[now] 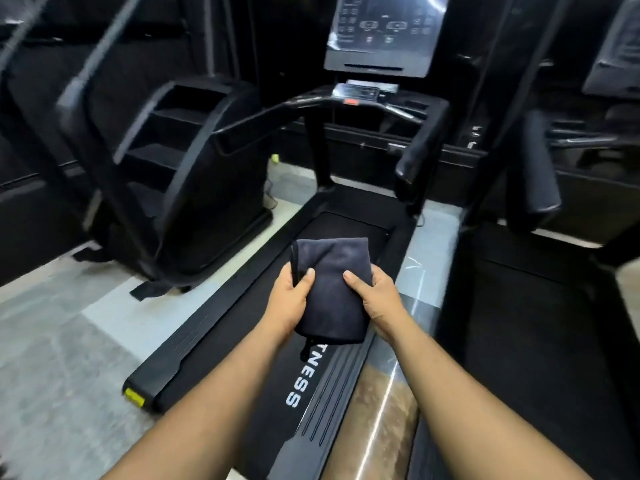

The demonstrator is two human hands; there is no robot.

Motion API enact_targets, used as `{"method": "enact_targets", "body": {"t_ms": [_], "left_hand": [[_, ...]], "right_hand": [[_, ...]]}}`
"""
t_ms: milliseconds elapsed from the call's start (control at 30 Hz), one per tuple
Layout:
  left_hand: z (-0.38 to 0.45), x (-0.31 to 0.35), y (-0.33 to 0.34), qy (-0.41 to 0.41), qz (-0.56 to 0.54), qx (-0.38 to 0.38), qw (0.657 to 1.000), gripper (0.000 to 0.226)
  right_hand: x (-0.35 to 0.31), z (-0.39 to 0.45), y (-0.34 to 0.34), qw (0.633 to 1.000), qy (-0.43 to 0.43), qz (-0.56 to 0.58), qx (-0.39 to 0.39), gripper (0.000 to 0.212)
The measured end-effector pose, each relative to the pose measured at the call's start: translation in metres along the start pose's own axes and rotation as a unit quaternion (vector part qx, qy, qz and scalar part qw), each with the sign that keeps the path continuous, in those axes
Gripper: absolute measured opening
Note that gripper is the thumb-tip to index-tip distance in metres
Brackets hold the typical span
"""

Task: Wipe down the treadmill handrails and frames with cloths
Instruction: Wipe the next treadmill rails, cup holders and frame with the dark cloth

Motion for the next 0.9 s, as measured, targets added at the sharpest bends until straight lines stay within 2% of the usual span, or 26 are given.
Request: {"method": "enact_targets", "body": {"t_ms": [67, 200, 367, 533, 733, 900], "left_hand": [[0.034, -0.001, 0.015, 0.006, 0.013, -0.02, 1.0, 0.017], [0.09, 0.004, 0.058, 0.009, 0.025, -0.074, 0.997, 0.01], [0.142, 0.011, 0.135, 0.026, 0.017, -0.167, 0.985, 0.014], [0.192, 0.021, 0.228, 0.063, 0.05, -0.238, 0.968, 0.024], [0.259, 0.023, 0.354, 0.054, 0.057, -0.263, 0.962, 0.03], [0.306, 0.048, 0.458, 0.067, 0.04, -0.294, 0.952, 0.028]], "right_hand": [[-0.006, 0.018, -0.015, 0.997, -0.015, -0.024, 0.068, 0.028], [-0.022, 0.045, -0.05, 0.985, -0.031, -0.068, 0.155, 0.023], [-0.039, 0.069, -0.123, 0.963, -0.05, -0.06, 0.259, 0.02], [-0.049, 0.099, -0.199, 0.924, -0.079, -0.081, 0.364, 0.021], [-0.068, 0.152, -0.307, 0.889, -0.098, -0.154, 0.42, 0.017], [-0.104, 0.187, -0.4, 0.862, -0.113, -0.186, 0.458, 0.023]]}}
Point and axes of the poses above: each hand's wrist, its own z-axis towards the middle knuckle, its own y-axis out of the palm, x = y × z, the point moved 5 cm from there along z, towards the middle knuckle, and after that the axes turned 1 degree about -x, right-handed, at the moved point
